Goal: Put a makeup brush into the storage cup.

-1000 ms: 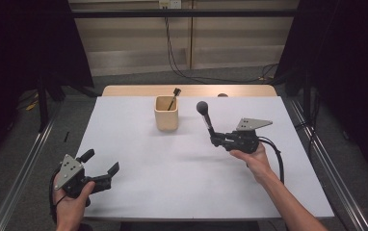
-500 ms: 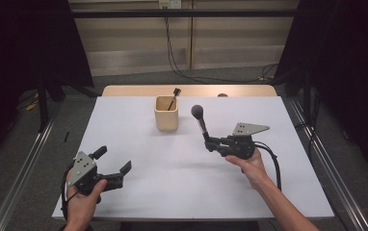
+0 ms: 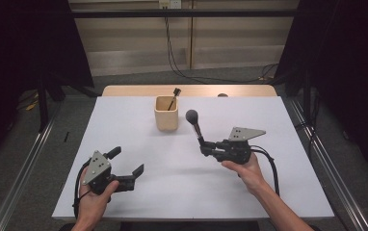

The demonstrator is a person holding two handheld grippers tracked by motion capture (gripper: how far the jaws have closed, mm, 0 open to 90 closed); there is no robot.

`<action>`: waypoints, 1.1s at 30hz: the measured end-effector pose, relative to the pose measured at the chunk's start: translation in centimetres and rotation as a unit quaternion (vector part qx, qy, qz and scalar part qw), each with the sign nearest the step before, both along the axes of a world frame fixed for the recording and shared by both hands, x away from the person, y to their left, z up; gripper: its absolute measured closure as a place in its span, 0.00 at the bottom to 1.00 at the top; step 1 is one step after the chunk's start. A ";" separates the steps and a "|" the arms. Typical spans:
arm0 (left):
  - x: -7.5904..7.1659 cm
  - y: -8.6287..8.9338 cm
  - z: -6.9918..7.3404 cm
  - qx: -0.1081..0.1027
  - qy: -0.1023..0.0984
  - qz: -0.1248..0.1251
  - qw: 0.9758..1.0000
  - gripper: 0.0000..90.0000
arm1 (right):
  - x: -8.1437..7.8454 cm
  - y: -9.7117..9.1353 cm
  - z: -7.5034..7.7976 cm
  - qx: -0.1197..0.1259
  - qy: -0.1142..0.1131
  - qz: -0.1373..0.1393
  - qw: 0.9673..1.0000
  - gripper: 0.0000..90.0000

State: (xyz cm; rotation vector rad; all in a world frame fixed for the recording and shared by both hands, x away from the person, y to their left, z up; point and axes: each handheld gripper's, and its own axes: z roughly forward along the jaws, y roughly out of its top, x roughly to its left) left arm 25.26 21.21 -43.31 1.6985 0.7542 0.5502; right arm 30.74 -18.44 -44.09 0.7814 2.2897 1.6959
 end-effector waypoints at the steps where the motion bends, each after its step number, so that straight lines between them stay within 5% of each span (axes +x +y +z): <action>1: 0.0 0.0 0.0 0.000 0.000 0.000 1.000 0.03 | 0.0 0.1 0.0 0.000 0.000 0.002 1.000 0.84; 7: 0.7 -1.2 0.3 -0.019 0.019 -0.010 1.000 0.03 | -0.3 0.7 -0.1 -0.001 0.004 0.010 1.000 0.84; 11: 1.1 -2.8 0.8 0.000 0.000 -0.022 1.000 0.03 | -0.4 1.3 -0.3 -0.001 0.006 0.021 1.000 0.84; 28: 2.3 -8.3 3.0 -0.018 -0.018 -0.070 0.997 0.03 | -0.8 2.7 -0.4 0.012 0.012 0.037 0.999 0.84; 33: 3.2 -9.7 3.2 -0.006 -0.015 -0.078 0.997 0.04 | -0.7 2.7 -0.5 0.012 0.012 0.035 0.999 0.84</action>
